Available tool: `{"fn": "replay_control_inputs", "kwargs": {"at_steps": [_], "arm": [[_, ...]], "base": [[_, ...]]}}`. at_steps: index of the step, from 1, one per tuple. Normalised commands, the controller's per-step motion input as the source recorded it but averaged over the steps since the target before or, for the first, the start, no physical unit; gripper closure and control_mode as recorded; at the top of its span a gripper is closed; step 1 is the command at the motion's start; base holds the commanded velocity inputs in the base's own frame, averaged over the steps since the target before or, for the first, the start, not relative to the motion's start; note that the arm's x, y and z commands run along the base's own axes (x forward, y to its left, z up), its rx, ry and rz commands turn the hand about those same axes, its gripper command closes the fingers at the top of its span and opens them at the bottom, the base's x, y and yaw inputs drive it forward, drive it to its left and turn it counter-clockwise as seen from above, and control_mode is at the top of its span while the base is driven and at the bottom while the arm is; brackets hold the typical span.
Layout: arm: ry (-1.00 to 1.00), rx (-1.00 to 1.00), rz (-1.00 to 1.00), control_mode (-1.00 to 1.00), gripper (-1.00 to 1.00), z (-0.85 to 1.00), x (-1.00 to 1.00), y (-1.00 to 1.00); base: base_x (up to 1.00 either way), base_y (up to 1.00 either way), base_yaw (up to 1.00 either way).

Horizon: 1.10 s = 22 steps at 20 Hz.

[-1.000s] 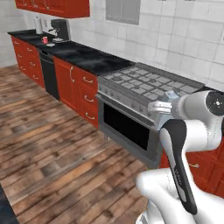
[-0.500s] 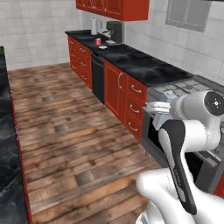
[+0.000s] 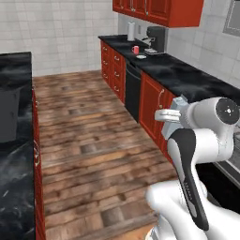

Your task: Take a sugar cube from the saucer and place it inside the coffee. Then, grab milk from the fridge and place it next to the coffee on the counter to sweeten the coffee.

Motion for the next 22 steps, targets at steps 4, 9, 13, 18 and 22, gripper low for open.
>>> {"fn": "replay_control_inputs", "kwargs": {"at_steps": [4, 9, 13, 18, 22], "arm": [[0.00, 0.00, 0.00, 1.00, 1.00, 0.00, 0.00, 0.00], [0.00, 0.00, 0.00, 1.00, 1.00, 0.00, 0.00, 0.00], [0.00, 0.00, 0.00, 1.00, 1.00, 0.00, 0.00, 0.00], [0.00, 0.00, 0.00, 1.00, 1.00, 0.00, 0.00, 0.00], [0.00, 0.00, 0.00, 1.00, 1.00, 0.00, 0.00, 0.00]], "base": [[1.00, -0.27, 0.10], [1.00, -0.23, 0.04], [1.00, -0.18, 0.01], [1.00, -0.13, -0.03], [1.00, 0.00, -0.16]]}}
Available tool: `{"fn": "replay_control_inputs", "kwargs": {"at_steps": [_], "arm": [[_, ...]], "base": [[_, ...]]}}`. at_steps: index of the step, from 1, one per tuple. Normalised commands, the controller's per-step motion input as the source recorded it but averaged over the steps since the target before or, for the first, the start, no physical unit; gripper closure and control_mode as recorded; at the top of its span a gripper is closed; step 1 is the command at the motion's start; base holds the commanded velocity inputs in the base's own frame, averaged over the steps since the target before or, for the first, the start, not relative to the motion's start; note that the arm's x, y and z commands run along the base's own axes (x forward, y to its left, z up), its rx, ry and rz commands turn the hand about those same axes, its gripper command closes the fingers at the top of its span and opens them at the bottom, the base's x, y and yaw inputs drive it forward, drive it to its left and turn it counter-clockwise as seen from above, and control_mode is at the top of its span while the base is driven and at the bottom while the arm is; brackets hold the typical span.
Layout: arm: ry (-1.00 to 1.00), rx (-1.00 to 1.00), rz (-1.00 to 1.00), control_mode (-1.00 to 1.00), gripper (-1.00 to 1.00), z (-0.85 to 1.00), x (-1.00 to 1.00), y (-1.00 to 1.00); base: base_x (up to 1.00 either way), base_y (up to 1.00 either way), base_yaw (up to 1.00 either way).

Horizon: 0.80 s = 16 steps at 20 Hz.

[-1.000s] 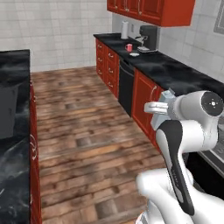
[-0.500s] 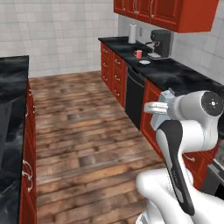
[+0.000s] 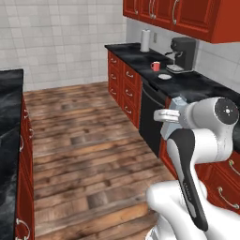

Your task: Take a sugar cube from the saucer and place it inside the coffee. Then, grab milk from the fridge and place it next to the coffee on the counter to sweeten the coffee.

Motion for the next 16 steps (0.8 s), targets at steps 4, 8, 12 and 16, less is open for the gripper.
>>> {"fn": "replay_control_inputs", "kwargs": {"at_steps": [4, 8, 12, 16], "arm": [[0.00, 0.00, 0.00, 1.00, 1.00, 0.00, 0.00, 0.00], [0.00, 0.00, 0.00, 1.00, 1.00, 0.00, 0.00, 0.00], [0.00, 0.00, 0.00, 1.00, 1.00, 0.00, 0.00, 0.00], [0.00, 0.00, 0.00, 1.00, 1.00, 0.00, 0.00, 0.00]], "base": [[1.00, 0.00, -0.16], [1.00, -0.02, -0.19], [1.00, 0.00, -0.29], [1.00, 0.00, -0.34]]}}
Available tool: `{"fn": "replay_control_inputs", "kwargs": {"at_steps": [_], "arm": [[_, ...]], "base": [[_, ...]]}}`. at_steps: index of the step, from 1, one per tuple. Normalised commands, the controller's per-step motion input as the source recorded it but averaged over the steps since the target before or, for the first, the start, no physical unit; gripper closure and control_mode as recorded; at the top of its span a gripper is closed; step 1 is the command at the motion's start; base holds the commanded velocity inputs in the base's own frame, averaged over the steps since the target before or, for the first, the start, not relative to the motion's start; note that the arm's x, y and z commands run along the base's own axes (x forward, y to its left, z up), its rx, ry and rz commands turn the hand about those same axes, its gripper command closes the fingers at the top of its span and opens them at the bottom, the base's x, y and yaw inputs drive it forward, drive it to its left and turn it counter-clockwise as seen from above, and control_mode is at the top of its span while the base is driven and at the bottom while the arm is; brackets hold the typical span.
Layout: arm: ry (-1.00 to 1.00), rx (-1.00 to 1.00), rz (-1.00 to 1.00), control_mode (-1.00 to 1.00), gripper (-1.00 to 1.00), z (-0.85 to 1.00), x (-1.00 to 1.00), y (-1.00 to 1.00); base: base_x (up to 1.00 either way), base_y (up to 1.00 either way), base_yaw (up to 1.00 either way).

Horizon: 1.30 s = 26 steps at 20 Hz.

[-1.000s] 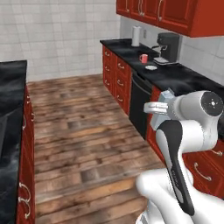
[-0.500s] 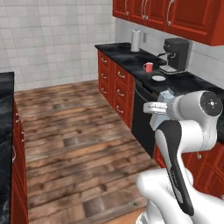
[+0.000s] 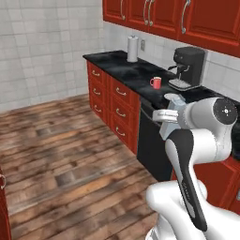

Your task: Take a sugar cube from the saucer and place it inside the coffee. Then, grab milk from the fridge and place it next to the coffee on the counter to sweeten the coffee.

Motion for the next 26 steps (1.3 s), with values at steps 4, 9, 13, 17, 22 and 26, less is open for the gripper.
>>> {"fn": "replay_control_inputs", "kwargs": {"at_steps": [4, 9, 13, 17, 22, 26], "arm": [[0.00, 0.00, 0.00, 1.00, 1.00, 0.00, 0.00, 0.00], [0.00, 0.00, 0.00, 1.00, 1.00, 0.00, 0.00, 0.00], [0.00, 0.00, 0.00, 1.00, 1.00, 0.00, 0.00, 0.00], [0.00, 0.00, 0.00, 1.00, 1.00, 0.00, 0.00, 0.00], [0.00, 0.00, 0.00, 1.00, 1.00, 0.00, 0.00, 0.00], [0.00, 0.00, 0.00, 1.00, 1.00, 0.00, 0.00, 0.00]], "base": [[1.00, 0.00, -0.36], [1.00, 0.12, -0.40], [1.00, 0.33, -0.41], [1.00, 0.75, -0.47], [1.00, 0.88, -0.52], [1.00, 0.94, -0.56]]}}
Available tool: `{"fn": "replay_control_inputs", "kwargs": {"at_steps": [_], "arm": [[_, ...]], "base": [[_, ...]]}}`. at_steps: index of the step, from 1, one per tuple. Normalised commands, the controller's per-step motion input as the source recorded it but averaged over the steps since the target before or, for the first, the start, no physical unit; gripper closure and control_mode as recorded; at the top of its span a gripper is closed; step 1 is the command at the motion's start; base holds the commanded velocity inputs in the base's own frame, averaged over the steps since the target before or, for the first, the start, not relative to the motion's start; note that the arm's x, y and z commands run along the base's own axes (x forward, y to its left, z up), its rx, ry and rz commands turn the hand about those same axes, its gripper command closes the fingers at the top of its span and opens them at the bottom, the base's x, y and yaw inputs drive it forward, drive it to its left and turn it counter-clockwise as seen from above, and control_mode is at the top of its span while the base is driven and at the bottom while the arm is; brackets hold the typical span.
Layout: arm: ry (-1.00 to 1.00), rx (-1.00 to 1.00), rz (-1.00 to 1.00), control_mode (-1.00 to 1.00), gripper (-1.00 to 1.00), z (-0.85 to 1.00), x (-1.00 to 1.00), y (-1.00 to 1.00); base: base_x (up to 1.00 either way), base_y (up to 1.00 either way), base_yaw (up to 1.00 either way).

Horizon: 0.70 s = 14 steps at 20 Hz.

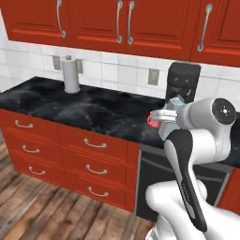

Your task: Take a sugar cube from the saucer and place it inside the coffee. Then, grab milk from the fridge and place it next to the coffee on the counter to sweeten the coffee.

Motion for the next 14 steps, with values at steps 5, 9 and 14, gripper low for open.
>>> {"fn": "replay_control_inputs", "kwargs": {"at_steps": [5, 9, 14], "arm": [[0.00, 0.00, 0.00, 1.00, 1.00, 0.00, 0.00, 0.00], [0.00, 0.00, 0.00, 1.00, 1.00, 0.00, 0.00, 0.00], [0.00, 0.00, 0.00, 1.00, 1.00, 0.00, 0.00, 0.00]], "base": [[0.96, 0.96, -0.58], [0.80, 0.86, -0.63], [0.41, 0.64, -0.59]]}}
